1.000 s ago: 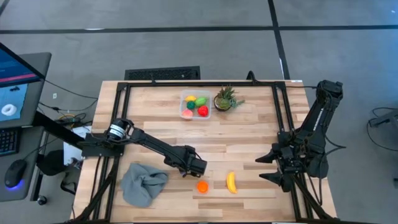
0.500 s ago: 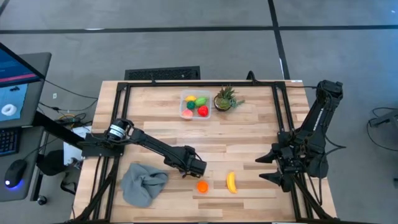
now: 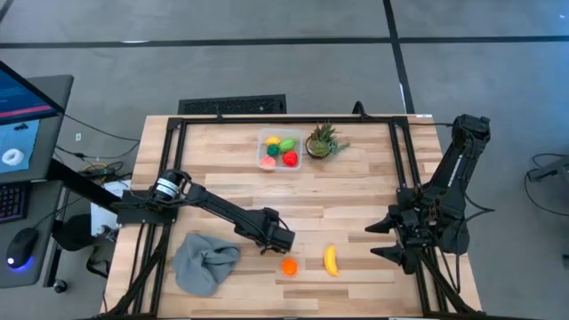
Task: Pick and placing Produce into tupperware
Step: Put the violet grapes into the transparent container
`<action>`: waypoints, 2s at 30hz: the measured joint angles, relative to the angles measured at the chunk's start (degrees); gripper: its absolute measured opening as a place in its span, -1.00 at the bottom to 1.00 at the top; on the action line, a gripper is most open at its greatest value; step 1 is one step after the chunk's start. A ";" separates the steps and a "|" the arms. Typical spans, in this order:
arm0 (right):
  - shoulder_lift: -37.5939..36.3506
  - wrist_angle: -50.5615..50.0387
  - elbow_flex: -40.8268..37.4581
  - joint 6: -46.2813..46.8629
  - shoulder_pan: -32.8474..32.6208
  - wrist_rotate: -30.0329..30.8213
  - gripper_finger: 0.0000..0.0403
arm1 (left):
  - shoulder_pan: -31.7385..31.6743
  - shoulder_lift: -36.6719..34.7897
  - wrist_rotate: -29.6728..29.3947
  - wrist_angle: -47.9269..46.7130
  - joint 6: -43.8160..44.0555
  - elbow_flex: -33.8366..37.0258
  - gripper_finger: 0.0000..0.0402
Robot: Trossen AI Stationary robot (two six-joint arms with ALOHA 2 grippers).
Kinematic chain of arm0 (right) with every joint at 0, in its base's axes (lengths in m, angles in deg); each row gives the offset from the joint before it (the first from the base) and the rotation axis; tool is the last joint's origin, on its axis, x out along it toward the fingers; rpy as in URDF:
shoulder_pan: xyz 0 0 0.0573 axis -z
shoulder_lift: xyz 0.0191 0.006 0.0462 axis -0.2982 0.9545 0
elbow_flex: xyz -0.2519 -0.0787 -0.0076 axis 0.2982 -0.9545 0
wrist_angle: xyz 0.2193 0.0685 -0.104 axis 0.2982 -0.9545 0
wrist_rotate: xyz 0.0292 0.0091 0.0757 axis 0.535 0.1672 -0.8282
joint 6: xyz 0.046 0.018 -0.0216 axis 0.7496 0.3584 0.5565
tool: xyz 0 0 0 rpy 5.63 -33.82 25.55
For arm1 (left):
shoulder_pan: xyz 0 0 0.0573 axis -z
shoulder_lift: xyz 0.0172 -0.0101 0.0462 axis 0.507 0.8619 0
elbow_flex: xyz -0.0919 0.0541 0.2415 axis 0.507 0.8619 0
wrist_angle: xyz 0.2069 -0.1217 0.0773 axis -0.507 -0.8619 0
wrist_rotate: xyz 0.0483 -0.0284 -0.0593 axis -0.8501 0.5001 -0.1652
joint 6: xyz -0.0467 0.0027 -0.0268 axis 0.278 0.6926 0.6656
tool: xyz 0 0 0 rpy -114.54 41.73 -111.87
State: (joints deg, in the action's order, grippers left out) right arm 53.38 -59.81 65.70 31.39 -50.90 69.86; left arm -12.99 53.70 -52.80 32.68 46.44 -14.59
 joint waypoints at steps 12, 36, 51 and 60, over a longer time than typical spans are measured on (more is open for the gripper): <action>0.00 -0.06 0.00 0.00 0.00 0.01 0.80 | -0.07 -0.05 -0.20 0.01 0.00 0.00 0.19; 0.00 -0.36 0.00 0.00 0.02 0.01 0.80 | -0.77 -0.33 -2.71 -6.19 -2.82 -5.01 0.13; 0.00 -0.36 0.00 0.56 0.02 0.01 0.80 | -3.09 -0.35 -13.20 -11.41 -9.74 -17.06 0.13; 0.00 -0.34 0.00 0.56 0.02 0.01 0.80 | -4.27 -0.39 -18.72 -14.47 -13.41 -23.88 0.13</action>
State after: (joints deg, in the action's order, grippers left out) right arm 53.38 -60.15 65.70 31.95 -50.87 69.87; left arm -17.26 53.31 -71.52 18.20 33.02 -38.47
